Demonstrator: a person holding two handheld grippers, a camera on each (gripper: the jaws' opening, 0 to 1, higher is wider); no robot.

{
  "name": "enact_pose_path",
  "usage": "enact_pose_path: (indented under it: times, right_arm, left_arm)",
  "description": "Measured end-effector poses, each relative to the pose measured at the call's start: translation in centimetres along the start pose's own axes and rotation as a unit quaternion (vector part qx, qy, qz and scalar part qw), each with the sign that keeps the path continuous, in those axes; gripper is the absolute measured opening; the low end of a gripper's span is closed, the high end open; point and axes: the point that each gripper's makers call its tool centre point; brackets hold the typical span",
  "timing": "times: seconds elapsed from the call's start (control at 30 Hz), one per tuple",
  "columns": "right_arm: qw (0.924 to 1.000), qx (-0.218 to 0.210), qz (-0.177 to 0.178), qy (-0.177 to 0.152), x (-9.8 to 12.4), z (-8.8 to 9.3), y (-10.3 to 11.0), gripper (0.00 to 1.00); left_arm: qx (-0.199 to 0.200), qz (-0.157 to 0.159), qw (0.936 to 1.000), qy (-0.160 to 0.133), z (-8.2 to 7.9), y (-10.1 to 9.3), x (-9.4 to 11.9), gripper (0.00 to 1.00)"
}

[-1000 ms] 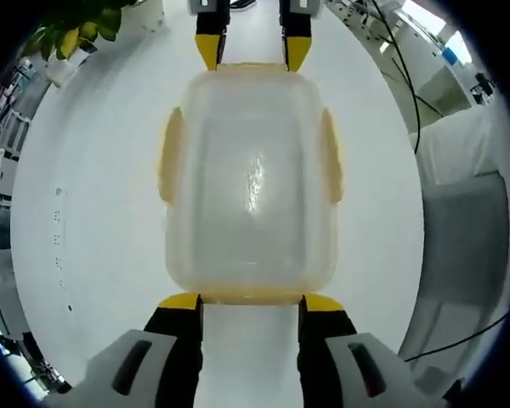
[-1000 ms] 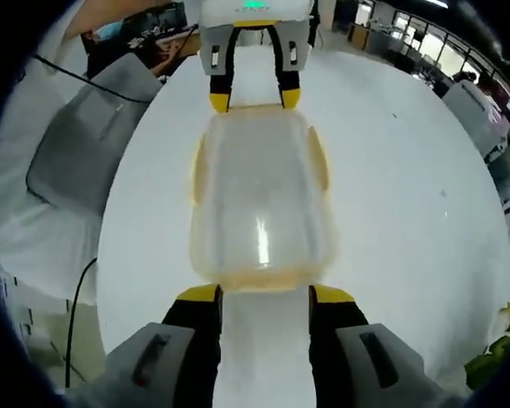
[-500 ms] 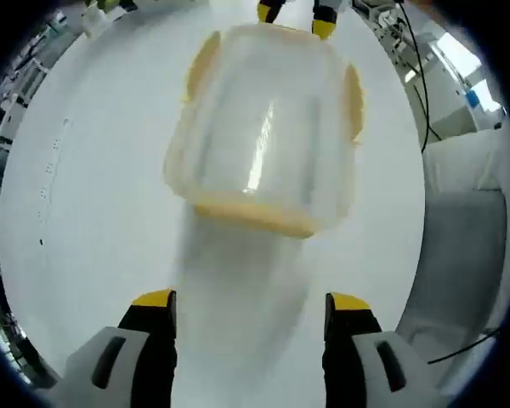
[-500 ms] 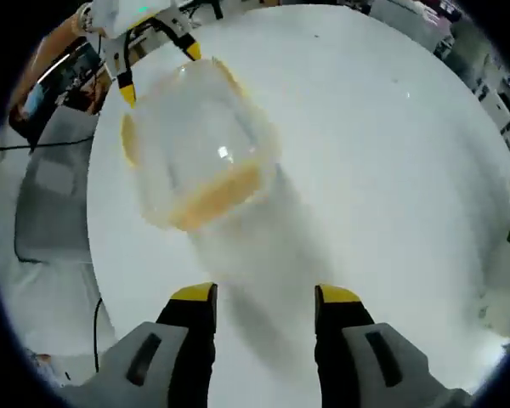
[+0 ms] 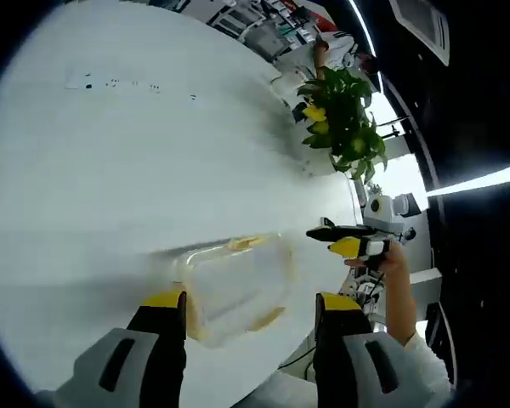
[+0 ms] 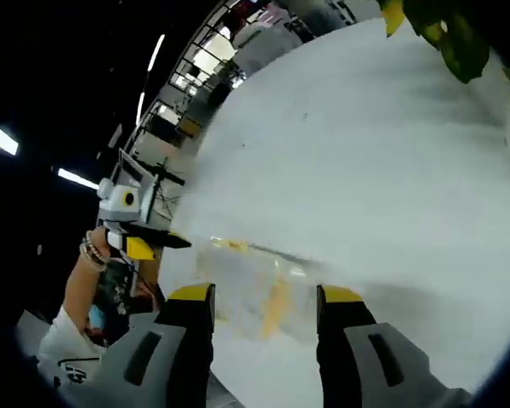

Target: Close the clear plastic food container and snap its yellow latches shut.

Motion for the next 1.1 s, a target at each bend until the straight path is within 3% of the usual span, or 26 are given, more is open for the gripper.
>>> enact_pose_path:
  times: [0.1,0.17,0.27,0.3,0.37,0.47,0.6,0.67,0.7,0.97,1.03,1.1]
  right_arm:
    - [0.9997,-0.017,-0.006,0.016,-1.1,0.6,0.0,0.45]
    - [0.9993,-0.026,-0.012,0.025,-1.7,1.2,0.1,0.43]
    - [0.9989,-0.026,-0.009,0.038,-2.3,1.8,0.0,0.42]
    - [0.9988,-0.018,0.007,0.044,-2.5,2.0,-0.5,0.42]
    - [0.9985,-0.001,0.029,0.047,-2.9,2.2,-1.2,0.40]
    - [0.9968,0.016,0.029,0.072,-3.4,3.0,-1.1,0.39]
    - [0.9954,0.035,0.045,0.077,-3.9,3.3,-1.3,0.30]
    - [0.9911,0.064,0.080,0.085,-3.8,3.3,-2.6,0.22]
    - [0.9930,0.054,0.065,0.083,-3.9,3.3,-1.9,0.22]
    - [0.9921,0.060,0.067,0.088,-3.9,3.1,-2.1,0.22]
    - [0.9915,0.070,0.068,0.087,-3.9,3.1,-2.0,0.22]
    - [0.9917,0.070,0.068,0.084,-3.9,3.1,-2.1,0.22]
  left_arm:
    - [-0.012,-0.033,0.9991,0.024,1.1,1.2,-0.8,0.57]
    - [-0.030,-0.022,0.9982,0.046,2.1,0.9,-1.1,0.55]
    - [-0.018,-0.027,0.9988,0.037,2.0,1.1,-1.5,0.54]
    - [-0.018,-0.027,0.9988,0.036,1.9,1.1,-1.7,0.53]
    - [-0.019,-0.024,0.9988,0.040,2.0,0.9,-2.0,0.47]
    - [-0.027,-0.040,0.9978,0.046,2.3,1.5,-2.3,0.42]
    - [-0.024,-0.047,0.9966,0.063,3.0,2.0,-2.6,0.39]
    - [-0.019,-0.056,0.9964,0.062,3.0,2.3,-2.6,0.36]
    - [-0.020,-0.058,0.9962,0.062,3.0,2.4,-2.6,0.35]
    - [-0.018,-0.075,0.9952,0.060,3.2,3.3,-3.0,0.26]
    - [-0.038,-0.094,0.9927,0.065,3.1,3.9,-2.7,0.22]
    - [-0.031,-0.085,0.9938,0.065,3.0,3.7,-2.8,0.22]
Point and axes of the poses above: the point that each gripper's makers call its tool centre point, and the gripper's own axes: x roughly backward along the fingers, y roughly to its left, z roughly out of its underside, and after that the axes turned 3 degrees about z, right-handed
